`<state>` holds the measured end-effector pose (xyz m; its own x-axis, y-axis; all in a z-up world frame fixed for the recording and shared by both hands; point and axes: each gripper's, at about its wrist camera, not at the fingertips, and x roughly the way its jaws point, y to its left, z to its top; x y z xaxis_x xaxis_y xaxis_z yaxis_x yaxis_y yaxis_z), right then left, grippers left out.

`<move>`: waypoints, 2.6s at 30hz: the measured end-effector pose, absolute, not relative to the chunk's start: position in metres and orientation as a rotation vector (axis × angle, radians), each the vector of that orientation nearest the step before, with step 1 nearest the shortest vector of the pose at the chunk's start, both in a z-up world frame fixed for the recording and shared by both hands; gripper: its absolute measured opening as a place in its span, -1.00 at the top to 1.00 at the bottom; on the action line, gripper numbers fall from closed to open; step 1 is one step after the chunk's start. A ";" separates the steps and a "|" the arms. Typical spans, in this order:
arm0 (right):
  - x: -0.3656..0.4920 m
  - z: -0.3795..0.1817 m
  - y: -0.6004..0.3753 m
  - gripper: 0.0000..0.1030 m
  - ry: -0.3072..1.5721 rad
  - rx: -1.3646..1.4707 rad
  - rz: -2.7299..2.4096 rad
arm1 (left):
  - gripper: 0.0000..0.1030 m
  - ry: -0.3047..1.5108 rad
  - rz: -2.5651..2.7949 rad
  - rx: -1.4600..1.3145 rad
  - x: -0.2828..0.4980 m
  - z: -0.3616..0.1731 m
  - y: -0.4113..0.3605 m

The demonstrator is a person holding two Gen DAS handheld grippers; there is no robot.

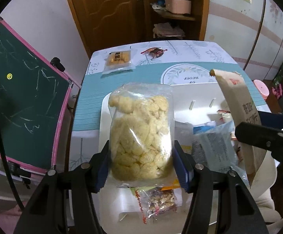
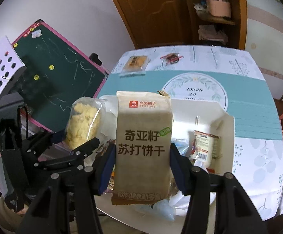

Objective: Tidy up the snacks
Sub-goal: 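Carry the puff bag and biscuit pack into the white tray and release, then move both tools back over the two remaining snacks, then grasp the yellow cookie pack with left tool while right tool grasps the red-topped fruit bag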

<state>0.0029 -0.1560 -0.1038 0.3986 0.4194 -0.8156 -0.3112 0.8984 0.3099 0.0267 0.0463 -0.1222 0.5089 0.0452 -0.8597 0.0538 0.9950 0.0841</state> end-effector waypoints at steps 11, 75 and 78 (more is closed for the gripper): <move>0.011 -0.114 -0.156 -0.26 1.109 0.128 0.396 | -0.88 1.074 -0.004 0.005 0.038 -0.130 0.061; 0.228 0.060 -0.123 -0.26 0.757 -0.226 0.264 | -0.88 0.811 0.123 -0.010 0.297 0.031 0.156; 0.268 0.040 -0.117 -0.26 0.779 -0.231 0.244 | -0.88 0.856 0.127 0.007 0.329 0.000 0.153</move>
<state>0.2678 -0.1167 0.0405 0.6867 0.1311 -0.7151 -0.3003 0.9469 -0.1149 0.3290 0.1533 -0.0003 0.6487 0.1144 -0.7524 -0.1089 0.9924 0.0570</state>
